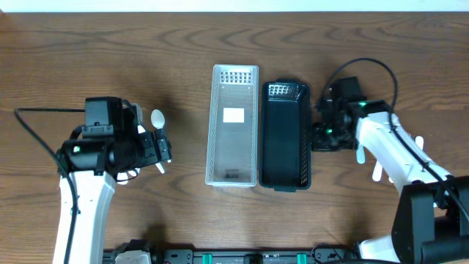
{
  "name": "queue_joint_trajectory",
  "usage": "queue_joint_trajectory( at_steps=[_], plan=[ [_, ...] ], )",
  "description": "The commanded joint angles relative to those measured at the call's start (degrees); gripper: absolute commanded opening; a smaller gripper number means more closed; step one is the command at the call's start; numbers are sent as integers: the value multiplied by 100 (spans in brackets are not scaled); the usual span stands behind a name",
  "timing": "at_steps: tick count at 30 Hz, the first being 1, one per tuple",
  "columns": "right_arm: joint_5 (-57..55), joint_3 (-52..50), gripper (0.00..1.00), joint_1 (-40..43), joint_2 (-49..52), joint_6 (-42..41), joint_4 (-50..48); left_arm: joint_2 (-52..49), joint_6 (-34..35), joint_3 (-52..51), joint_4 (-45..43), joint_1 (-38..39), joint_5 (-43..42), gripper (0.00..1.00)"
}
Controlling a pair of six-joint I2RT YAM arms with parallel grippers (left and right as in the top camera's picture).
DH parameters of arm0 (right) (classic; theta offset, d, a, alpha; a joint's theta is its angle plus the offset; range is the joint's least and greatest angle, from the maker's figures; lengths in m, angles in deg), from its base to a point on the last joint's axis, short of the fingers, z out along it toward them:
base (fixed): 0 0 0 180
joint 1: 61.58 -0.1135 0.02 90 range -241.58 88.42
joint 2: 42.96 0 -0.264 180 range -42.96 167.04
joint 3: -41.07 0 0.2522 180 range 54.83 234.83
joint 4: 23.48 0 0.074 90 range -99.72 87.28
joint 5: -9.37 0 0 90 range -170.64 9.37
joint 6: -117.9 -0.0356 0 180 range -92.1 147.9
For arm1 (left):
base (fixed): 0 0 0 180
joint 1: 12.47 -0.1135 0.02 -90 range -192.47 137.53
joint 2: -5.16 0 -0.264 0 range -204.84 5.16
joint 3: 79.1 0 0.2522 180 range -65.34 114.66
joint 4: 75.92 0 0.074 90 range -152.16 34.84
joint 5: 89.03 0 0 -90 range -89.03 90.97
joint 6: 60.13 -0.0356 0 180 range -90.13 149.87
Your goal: Pack container
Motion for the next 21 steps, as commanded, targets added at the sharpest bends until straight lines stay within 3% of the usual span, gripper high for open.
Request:
queue_joint_trajectory(
  at_steps=[1,10,13,17,19,20,21],
  plan=[
    [363,-9,2,-297,55,114,-157,-146,48,85,22,-22,-52,94],
    [238,-7,6,-457,52,-210,-730,-177,46,85,24,-22,-52,94],
    [-313,17,2,-367,48,-361,-752,-175,46,85,37,-24,-52,94],
    [-1696,293,5,-118,-87,-553,-437,-170,28,85,61,-24,-50,94],
    [-2284,634,19,15,-214,-590,-111,-157,-24,85,70,-24,-50,94],
    [-2465,852,34,85,-289,-568,39,-142,-26,85,66,-24,-48,94],
    [-2516,1049,63,140,-356,-452,162,-120,-26,85,59,-22,-48,94]
  ],
)
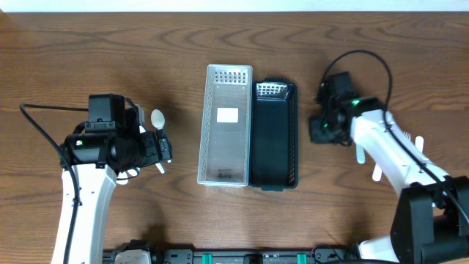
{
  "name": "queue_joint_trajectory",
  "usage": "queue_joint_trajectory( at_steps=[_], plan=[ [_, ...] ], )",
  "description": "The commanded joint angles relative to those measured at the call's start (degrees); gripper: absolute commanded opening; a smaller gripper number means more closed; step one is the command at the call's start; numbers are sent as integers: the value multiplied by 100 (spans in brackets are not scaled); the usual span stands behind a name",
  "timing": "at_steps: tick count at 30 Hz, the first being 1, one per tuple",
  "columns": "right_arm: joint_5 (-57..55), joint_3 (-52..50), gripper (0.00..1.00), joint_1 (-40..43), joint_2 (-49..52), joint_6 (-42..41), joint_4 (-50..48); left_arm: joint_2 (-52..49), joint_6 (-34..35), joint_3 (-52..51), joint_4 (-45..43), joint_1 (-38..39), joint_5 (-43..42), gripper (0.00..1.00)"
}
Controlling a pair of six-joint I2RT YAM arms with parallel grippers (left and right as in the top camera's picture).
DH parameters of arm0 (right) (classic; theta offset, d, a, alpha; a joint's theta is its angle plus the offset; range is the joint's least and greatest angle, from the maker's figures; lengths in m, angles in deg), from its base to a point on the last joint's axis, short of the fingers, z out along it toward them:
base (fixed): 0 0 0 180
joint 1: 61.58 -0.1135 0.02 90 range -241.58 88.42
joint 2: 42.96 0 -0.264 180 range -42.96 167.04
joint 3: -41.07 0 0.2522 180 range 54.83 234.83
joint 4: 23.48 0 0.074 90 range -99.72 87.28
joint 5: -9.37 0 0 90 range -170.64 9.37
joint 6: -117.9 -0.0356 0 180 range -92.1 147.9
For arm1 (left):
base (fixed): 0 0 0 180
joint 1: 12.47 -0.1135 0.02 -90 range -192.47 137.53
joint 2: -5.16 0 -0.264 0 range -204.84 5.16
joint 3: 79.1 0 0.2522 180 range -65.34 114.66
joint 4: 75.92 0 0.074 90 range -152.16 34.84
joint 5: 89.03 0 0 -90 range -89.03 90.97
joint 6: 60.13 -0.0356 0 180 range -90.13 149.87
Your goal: Pack container
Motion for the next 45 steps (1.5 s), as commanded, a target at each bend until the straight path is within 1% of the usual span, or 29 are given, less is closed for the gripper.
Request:
queue_joint_trajectory(
  at_steps=[1,2,3,6,11,17,21,26,37,45],
  plan=[
    [-1019,879,82,251,-426,280,297,61,-48,85,9,-22,-46,94],
    [-986,1060,91,284,-490,466,437,81,-61,85,11,-22,-26,94],
    [-984,1228,93,308,-557,623,549,96,-61,85,15,-24,9,94],
    [-986,1515,99,348,-699,678,754,166,-59,85,35,-24,33,94],
    [-986,1458,99,496,-476,811,876,251,-57,85,101,-24,33,94],
    [-660,1453,99,901,378,1150,385,269,-55,85,122,-24,33,94],
    [-380,1456,99,1110,957,1141,243,269,-55,85,122,-24,33,94],
    [-363,1453,99,1204,1464,1143,157,269,-57,85,118,-24,33,95],
    [-9,1456,99,1504,2127,1165,-125,269,-55,85,122,-24,33,95],
    [52,1453,99,1696,2302,1167,-153,267,-55,85,122,-22,33,95]
  ],
)
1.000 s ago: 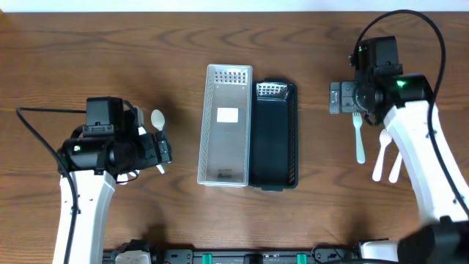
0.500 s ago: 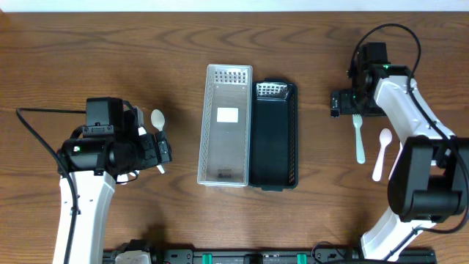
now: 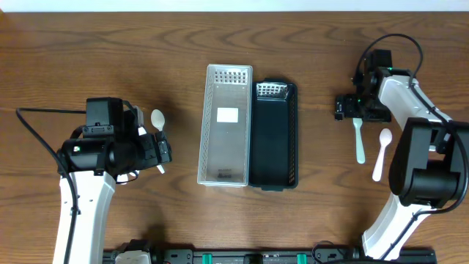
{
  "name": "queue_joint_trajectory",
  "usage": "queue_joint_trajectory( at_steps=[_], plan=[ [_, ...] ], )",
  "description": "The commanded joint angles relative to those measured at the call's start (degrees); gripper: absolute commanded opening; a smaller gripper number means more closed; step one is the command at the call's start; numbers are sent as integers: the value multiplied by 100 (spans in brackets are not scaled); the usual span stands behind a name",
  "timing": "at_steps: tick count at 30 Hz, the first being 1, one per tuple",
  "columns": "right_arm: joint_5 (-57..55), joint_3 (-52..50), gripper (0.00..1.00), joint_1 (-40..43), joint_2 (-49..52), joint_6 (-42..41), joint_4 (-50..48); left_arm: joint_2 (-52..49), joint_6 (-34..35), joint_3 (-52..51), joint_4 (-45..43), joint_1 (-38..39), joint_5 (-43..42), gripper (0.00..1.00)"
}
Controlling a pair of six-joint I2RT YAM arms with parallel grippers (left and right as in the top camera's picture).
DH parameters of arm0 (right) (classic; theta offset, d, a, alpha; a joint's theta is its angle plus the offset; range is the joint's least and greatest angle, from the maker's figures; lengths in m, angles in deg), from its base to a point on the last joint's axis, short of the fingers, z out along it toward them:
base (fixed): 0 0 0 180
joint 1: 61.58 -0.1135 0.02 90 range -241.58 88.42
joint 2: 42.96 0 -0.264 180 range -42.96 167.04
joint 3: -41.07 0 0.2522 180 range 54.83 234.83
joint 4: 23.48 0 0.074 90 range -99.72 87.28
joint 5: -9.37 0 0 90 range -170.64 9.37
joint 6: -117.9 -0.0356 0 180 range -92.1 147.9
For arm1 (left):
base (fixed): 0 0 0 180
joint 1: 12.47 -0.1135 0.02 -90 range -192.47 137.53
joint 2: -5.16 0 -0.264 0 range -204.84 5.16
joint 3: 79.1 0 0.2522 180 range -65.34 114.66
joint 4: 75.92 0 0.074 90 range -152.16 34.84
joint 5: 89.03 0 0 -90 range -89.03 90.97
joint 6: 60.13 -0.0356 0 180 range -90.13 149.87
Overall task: Pack container
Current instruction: 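Lower right gripper and grasp the white fork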
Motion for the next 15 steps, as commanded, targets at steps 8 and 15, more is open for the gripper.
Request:
queue_joint_trajectory(
  at_steps=[8,15],
  plan=[
    [105,-17,99,79,444,68,-17,46,-31,85,17,-22,26,94],
    [105,-17,95,79,570,63,20,48,-28,85,17,-24,28,94]
  ],
)
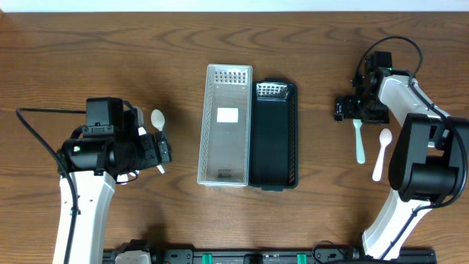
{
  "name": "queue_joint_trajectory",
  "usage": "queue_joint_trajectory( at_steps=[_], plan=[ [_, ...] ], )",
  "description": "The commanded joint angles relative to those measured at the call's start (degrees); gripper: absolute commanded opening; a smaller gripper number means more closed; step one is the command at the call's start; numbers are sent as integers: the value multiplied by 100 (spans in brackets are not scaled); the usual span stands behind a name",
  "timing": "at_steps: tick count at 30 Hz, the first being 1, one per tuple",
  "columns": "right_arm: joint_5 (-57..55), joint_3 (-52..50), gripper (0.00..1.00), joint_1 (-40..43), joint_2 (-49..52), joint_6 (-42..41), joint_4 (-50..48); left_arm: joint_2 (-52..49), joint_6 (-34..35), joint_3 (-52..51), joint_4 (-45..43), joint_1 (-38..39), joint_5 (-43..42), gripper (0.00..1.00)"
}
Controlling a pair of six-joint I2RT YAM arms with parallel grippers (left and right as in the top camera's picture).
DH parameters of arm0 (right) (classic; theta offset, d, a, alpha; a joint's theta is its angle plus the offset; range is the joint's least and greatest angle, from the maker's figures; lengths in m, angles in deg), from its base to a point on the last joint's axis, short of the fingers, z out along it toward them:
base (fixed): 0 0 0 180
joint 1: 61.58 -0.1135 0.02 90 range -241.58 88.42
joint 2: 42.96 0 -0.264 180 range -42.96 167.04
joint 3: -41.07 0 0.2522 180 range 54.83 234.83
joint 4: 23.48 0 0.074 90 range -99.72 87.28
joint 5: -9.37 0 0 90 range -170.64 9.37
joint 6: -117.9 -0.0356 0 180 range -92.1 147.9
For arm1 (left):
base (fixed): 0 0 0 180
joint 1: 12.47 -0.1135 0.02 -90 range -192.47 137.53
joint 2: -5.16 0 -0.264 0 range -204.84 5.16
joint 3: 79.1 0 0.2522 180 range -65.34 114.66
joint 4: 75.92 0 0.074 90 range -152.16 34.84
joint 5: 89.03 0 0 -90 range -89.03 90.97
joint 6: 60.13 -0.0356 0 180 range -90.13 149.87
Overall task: Pack container
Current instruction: 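Lower right gripper and grasp the white fork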
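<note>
A clear mesh basket (227,125) and a black basket (275,136) stand side by side, touching, at mid-table. On the left lies a white spoon (157,118); my left gripper (163,150) sits over its handle, and whether the fingers grip it is unclear. On the right a pale green spoon (358,141) and another white spoon (381,150) lie on the table. My right gripper (340,110) is just left of the pale spoon's upper end, pointing toward the baskets, with its finger gap too dark to judge.
Both baskets look empty apart from a white label (228,114) in the clear one. The table's far edge (234,10) runs along the top. The right arm's cable (399,44) loops above its wrist.
Almost nothing differs. The right arm's forearm has shifted slightly, while its gripper stays beside the pale spoon's upper end. The left arm, spoons and baskets are unchanged.
My right gripper first stood against the black basket's right side. Then both baskets were a little further left, with the gripper still beside them. Later the gripper was away at the right, by the two spoons, where it stays. The left arm held still over its spoon throughout.
</note>
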Motion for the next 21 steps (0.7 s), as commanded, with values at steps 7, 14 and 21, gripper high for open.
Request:
queue_joint_trajectory(
  at_steps=[7,14,21],
  plan=[
    [-48,-66,70,33,343,57,31,48,-31,85,15,-24,28,94],
    [-48,-66,45,33,343,57,28,48,-31,85,15,-24,28,94],
    [-48,-66,38,35,343,57,28,48,-31,85,15,-24,28,95]
  ],
)
